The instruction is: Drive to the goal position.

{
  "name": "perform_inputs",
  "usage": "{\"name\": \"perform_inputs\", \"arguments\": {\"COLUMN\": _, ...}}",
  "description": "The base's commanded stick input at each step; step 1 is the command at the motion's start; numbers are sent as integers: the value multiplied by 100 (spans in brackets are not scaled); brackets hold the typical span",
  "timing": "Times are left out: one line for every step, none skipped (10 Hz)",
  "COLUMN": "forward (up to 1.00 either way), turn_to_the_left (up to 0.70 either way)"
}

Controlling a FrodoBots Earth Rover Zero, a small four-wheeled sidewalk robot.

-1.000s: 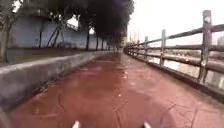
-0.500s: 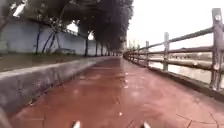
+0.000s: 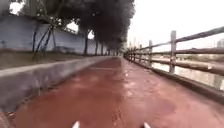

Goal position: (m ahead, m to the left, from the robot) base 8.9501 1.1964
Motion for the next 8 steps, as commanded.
{"name": "perform_inputs", "arguments": {"forward": 70, "turn_to_the_left": 0}}
{"name": "perform_inputs", "arguments": {"forward": 70, "turn_to_the_left": 0}}
{"name": "perform_inputs", "arguments": {"forward": 70, "turn_to_the_left": 0}}
{"name": "perform_inputs", "arguments": {"forward": 70, "turn_to_the_left": 0}}
{"name": "perform_inputs", "arguments": {"forward": 70, "turn_to_the_left": 0}}
{"name": "perform_inputs", "arguments": {"forward": 70, "turn_to_the_left": 0}}
{"name": "perform_inputs", "arguments": {"forward": 70, "turn_to_the_left": 0}}
{"name": "perform_inputs", "arguments": {"forward": 70, "turn_to_the_left": 0}}
